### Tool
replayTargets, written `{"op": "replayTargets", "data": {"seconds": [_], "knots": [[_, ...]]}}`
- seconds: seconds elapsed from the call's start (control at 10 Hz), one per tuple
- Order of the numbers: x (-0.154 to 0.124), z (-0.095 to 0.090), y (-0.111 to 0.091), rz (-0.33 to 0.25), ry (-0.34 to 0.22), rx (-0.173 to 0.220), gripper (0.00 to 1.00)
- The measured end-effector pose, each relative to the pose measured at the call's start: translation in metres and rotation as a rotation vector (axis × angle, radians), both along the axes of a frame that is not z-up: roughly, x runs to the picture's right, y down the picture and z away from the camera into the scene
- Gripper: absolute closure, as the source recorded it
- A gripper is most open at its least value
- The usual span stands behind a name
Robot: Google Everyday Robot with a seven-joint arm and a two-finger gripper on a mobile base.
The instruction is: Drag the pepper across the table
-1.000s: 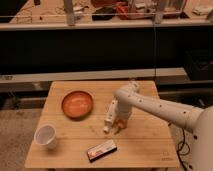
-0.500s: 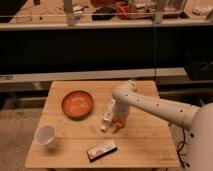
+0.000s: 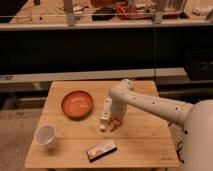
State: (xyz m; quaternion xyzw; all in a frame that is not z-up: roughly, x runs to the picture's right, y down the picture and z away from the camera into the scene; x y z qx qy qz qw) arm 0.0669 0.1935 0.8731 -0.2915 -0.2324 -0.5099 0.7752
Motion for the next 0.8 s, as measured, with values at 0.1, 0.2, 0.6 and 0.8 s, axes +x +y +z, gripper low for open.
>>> {"op": "replayTargets", "data": {"seconds": [0.1, 0.2, 0.6, 0.8], "knots": [[-0.002, 0.001, 0.000, -0.002, -0.002, 0.001, 1.00], [-0.011, 0.006, -0.003, -0.018, -0.011, 0.007, 1.00], [-0.012, 0.004, -0.005, -0.023, -0.013, 0.007, 1.00], [-0.016, 0.008, -0.006, -0.024, -0.017, 0.006, 1.00]]}}
